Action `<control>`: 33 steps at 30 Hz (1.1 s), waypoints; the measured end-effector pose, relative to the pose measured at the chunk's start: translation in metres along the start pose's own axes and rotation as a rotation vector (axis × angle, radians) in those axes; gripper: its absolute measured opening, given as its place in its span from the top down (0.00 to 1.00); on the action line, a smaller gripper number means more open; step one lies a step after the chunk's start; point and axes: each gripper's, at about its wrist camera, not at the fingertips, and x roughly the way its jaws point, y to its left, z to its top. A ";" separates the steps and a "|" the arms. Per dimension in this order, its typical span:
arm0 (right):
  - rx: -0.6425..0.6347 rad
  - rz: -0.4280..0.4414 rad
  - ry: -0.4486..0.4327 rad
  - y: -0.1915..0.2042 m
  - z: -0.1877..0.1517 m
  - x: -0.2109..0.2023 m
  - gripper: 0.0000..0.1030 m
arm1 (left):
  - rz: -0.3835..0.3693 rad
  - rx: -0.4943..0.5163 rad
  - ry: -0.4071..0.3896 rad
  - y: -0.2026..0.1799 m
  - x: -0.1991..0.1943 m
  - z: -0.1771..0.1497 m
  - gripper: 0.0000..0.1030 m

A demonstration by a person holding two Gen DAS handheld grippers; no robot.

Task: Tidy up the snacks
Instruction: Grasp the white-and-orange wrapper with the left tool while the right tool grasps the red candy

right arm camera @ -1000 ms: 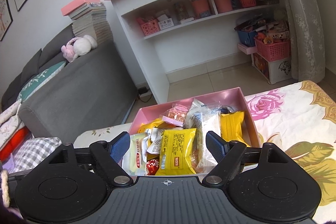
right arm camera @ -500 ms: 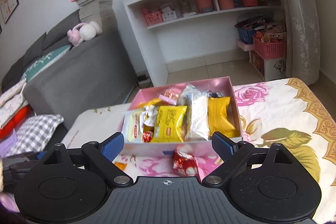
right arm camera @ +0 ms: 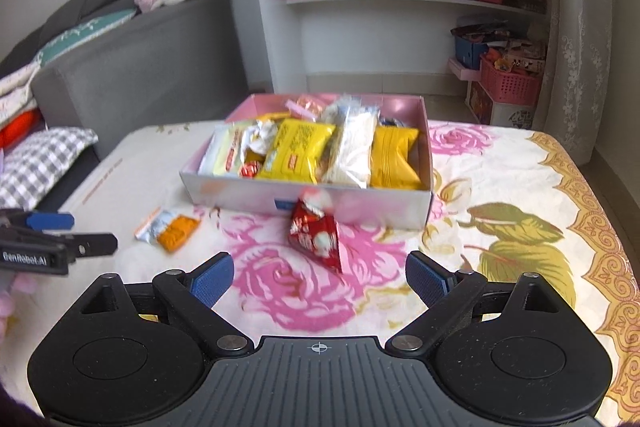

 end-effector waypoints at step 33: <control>-0.050 -0.039 0.092 -0.002 -0.026 0.066 0.00 | -0.017 0.122 -0.036 -0.023 0.053 -0.019 0.00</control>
